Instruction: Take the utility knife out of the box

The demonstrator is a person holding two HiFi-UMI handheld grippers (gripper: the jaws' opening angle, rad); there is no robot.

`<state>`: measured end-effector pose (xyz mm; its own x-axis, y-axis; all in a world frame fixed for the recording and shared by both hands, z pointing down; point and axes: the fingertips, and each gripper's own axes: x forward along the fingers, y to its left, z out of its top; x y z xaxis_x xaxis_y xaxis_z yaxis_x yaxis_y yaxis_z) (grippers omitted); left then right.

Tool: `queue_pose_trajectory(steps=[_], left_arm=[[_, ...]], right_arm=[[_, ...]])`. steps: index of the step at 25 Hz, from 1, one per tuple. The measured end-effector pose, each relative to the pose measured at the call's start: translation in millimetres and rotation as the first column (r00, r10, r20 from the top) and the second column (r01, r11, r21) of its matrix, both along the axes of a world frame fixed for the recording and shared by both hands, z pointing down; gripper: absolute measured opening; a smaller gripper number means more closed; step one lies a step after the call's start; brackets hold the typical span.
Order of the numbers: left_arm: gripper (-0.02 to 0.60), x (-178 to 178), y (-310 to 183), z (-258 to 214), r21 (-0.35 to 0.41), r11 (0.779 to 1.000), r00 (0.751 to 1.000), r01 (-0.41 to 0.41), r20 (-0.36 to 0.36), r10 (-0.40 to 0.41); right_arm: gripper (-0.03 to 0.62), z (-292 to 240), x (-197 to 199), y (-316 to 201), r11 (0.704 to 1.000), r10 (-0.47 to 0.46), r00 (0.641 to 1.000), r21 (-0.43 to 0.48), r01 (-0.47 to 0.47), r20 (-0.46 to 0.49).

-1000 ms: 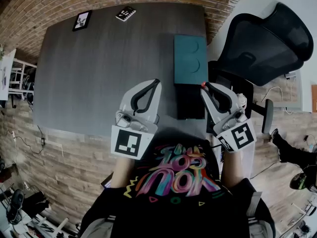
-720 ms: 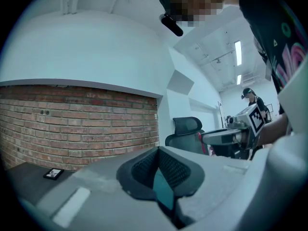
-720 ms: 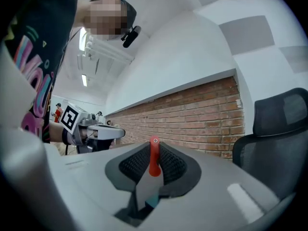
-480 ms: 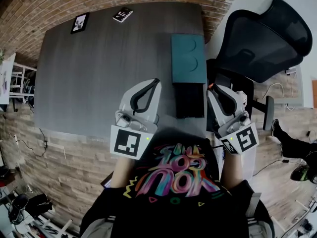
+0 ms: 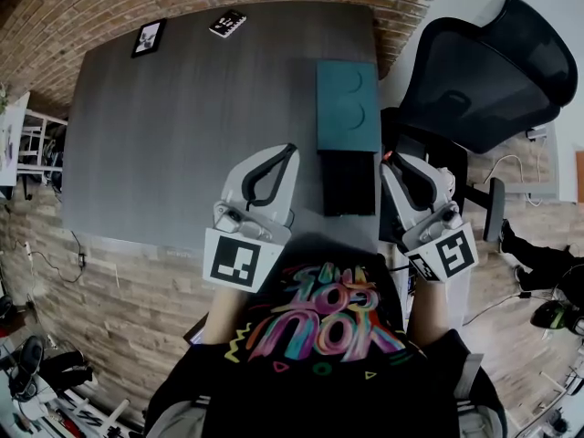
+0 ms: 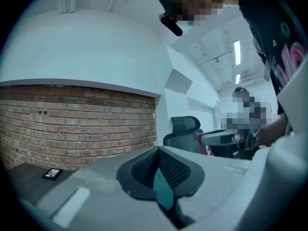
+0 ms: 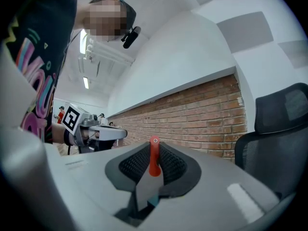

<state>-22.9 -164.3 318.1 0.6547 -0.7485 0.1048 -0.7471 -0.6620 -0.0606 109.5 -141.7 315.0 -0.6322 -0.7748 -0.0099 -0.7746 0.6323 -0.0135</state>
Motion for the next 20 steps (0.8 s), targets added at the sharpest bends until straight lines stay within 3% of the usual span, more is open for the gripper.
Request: queue_pose_trajectory(steps=[20], left_arm=[[0.0,3.1,-1.4,1.2,-0.006,1.0,1.0,0.012,0.007,-0.011]], right_arm=[[0.055,3.9,2.6,-3.8,1.0,0.012,1.0,-0.011,-0.012,0.009]])
